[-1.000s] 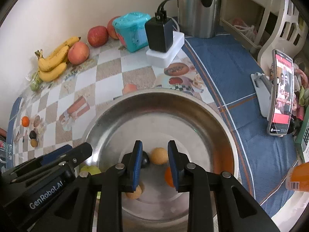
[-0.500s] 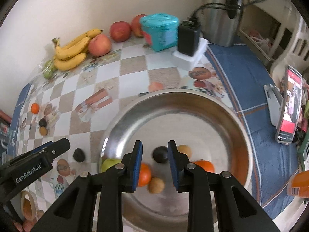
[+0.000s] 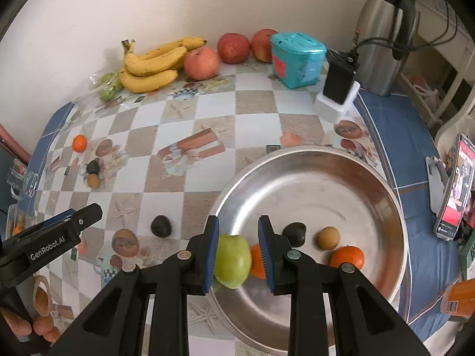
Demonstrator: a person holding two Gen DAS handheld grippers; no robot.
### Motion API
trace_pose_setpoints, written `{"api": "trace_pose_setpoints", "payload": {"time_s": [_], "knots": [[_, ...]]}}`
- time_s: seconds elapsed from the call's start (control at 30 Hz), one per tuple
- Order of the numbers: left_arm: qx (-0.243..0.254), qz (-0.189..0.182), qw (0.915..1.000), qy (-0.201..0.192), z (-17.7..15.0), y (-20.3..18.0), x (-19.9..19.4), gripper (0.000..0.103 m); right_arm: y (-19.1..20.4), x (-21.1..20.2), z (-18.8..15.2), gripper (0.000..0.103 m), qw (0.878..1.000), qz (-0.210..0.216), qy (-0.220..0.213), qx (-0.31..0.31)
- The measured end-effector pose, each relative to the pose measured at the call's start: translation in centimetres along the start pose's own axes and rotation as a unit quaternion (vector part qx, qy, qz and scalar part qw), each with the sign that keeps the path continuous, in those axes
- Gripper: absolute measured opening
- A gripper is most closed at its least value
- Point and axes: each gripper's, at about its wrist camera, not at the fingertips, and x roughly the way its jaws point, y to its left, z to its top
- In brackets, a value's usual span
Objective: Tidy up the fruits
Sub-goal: 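Move both grippers back toward the remaining avocado and kiwi on the cloth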
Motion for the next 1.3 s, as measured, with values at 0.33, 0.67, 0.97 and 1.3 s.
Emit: {"api": "trace_pose_setpoints", "payload": {"time_s": [0.33, 0.67, 0.97, 1.3], "knots": [[-0.01, 0.011, 0.9999, 0.008, -0.1, 0.8, 0.6, 0.082, 0.6, 0.4, -0.2, 0.028, 1.0, -0.004, 0.003, -0.006], [-0.016, 0.048, 0.9985, 0.02, -0.5, 1.4, 1.7, 0.101, -0.3, 0.8, -0.4, 0.06, 1.0, -0.021, -0.002, 0.011], [-0.014, 0.067, 0.9976, 0.007, -0.4, 1.6, 1.7, 0.103, 0.0, 1.0, -0.5, 0.078, 1.0, -0.02, -0.006, 0.006], [-0.009, 0.064, 0.9979, 0.004, -0.4, 1.5, 1.6, 0.103, 0.1, 0.9, -0.5, 0.089, 0.999, -0.026, -0.021, -0.005]]}}
